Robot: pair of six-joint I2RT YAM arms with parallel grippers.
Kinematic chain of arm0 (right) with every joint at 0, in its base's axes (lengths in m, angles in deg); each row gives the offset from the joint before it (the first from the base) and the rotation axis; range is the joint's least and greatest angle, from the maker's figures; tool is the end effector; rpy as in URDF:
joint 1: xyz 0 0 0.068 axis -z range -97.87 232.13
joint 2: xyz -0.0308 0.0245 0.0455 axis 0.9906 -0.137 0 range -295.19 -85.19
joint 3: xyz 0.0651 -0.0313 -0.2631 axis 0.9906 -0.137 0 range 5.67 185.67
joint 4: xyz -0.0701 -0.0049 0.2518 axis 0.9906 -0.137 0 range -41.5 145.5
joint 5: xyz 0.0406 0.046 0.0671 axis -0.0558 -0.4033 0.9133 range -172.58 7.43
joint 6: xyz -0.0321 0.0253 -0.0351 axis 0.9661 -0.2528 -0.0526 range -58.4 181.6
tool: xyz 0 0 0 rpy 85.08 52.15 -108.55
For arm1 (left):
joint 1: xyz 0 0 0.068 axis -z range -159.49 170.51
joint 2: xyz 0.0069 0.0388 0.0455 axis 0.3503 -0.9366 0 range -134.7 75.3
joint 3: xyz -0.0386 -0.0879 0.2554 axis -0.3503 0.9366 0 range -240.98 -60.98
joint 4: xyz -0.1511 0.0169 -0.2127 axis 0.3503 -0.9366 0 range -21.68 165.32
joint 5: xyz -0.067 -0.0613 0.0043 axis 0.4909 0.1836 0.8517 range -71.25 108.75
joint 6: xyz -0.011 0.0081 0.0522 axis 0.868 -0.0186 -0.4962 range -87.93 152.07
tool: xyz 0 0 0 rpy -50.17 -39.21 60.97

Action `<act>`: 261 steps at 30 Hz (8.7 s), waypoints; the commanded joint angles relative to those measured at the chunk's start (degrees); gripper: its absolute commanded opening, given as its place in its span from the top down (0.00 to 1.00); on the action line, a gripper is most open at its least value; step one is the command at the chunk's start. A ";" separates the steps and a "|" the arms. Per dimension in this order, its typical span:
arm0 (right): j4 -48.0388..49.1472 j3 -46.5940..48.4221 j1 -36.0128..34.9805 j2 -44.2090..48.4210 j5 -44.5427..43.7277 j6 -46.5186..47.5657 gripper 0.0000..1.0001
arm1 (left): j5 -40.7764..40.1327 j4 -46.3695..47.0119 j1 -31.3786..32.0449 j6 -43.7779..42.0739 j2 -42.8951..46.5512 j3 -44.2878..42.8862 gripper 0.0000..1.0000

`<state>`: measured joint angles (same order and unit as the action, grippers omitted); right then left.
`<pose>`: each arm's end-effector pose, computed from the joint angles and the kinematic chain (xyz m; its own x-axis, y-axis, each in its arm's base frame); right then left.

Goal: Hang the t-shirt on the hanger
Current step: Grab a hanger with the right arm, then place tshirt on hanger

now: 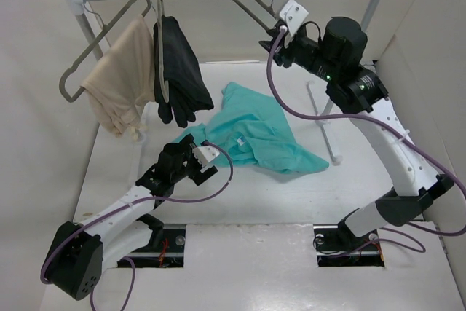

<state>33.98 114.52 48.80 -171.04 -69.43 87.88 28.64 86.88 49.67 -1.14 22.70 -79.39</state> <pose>0.2559 0.1779 0.5306 0.3405 -0.2923 -0.8937 -0.6404 0.6238 -0.4480 0.1688 -0.1013 0.1932 0.0576 0.5859 -0.8084 0.7015 0.5524 0.4503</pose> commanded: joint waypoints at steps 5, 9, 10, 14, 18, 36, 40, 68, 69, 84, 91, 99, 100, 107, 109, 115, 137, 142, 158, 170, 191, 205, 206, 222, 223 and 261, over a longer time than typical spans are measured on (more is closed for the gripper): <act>-3.96 10.31 0.97 2.43 4.61 5.88 0.46 | 0.48 1.98 0.28 -0.36 0.74 -0.31 0.00; -7.39 11.64 2.29 3.49 4.00 5.88 0.43 | 0.48 1.98 0.28 -0.36 0.22 -0.31 0.00; -7.40 11.64 2.30 4.10 3.99 5.88 0.42 | 0.48 1.98 0.28 -0.36 0.22 -0.31 0.00; -9.85 13.13 2.82 4.63 5.31 5.88 0.36 | 1.01 1.98 0.28 -0.36 0.22 -0.31 0.00; -13.89 14.45 5.37 4.63 3.46 5.88 0.31 | 1.01 1.98 0.28 -0.36 0.22 -0.31 0.00; -19.36 17.27 13.90 -4.17 10.32 4.22 1.00 | 1.54 0.93 0.28 -0.36 0.74 -0.31 0.00; -13.91 11.75 13.90 0.92 8.13 2.99 1.00 | 1.54 0.93 0.28 -0.36 0.74 -0.31 0.00; -14.25 -34.54 7.47 17.28 22.27 12.49 1.00 | 13.75 2.24 1.33 9.12 -7.16 -10.92 0.16; -14.25 -36.85 8.96 18.42 21.75 11.78 1.00 | 14.27 3.03 1.85 11.65 -8.21 -11.98 0.16; -33.47 -48.21 14.25 29.94 23.41 11.85 1.00 | -2.16 -6.09 8.10 6.59 -23.51 -23.87 0.83; -43.15 -45.75 11.79 29.42 31.32 16.25 1.00 | -1.28 -8.73 6.87 9.22 -23.51 -27.19 1.00; -42.30 -43.12 5.11 29.51 33.71 15.83 1.00 | 0.30 -10.76 6.87 8.87 -24.04 -29.84 1.00; -41.68 -43.12 4.59 29.51 31.78 15.29 1.00 | 1.00 -10.76 6.87 8.34 -23.52 -29.84 1.00; -34.83 -43.73 4.05 28.45 23.16 13.88 1.00 | 3.64 -10.76 6.87 5.80 -22.37 -28.69 1.00; -33.33 -43.21 4.05 27.92 21.22 13.88 1.00 | 4.26 -10.76 6.87 5.79 -21.85 -28.17 1.00; -22.62 -47.68 3.35 25.74 27.27 13.18 1.00 | 4.79 -8.22 6.87 7.10 -21.84 -28.17 1.00; -29.28 -56.30 -0.69 30.73 28.25 12.57 1.00 | -2.51 -8.04 5.72 5.97 -20.79 -28.17 1.00; -27.27 -57.53 -0.69 31.26 27.19 11.95 1.00 | 0.12 -9.79 5.72 4.82 -20.26 -28.69 1.00; -20.94 -54.28 -2.45 30.65 23.77 9.58 1.00 | 14.62 -17.08 5.72 -0.01 -15.26 -30.63 1.00; -21.11 -52.61 -4.03 29.41 29.75 12.83 1.00 | 27.45 -20.33 5.72 -5.53 -11.65 -36.52 1.00; -3.19 -56.12 -2.71 27.40 18.76 13.80 1.00 | 33.90 -26.76 8.19 -2.74 -11.56 -42.05 0.79; 8.24 -63.68 5.02 30.12 21.84 7.74 1.00 | 16.29 -15.85 3.33 3.77 2.85 -34.68 0.36; 10.16 -63.68 5.02 30.12 20.96 6.86 1.00 | 16.30 -16.82 4.66 4.55 2.85 -33.45 0.39; 13.26 -58.23 3.17 29.33 21.48 1.93 1.00 | -19.20 2.42 15.04 30.82 -21.14 -30.18 0.23; 13.26 -58.23 3.17 29.33 20.96 1.32 1.00 | -19.21 2.42 13.56 32.58 -21.14 -30.19 0.23; 12.73 -48.39 7.66 27.66 12.70 0.79 1.00 | 24.46 -11.98 7.04 12.83 -15.17 -30.45 1.00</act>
<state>41.09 63.36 55.62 -143.15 -53.73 88.17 44.32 80.93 56.41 17.22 4.67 -108.86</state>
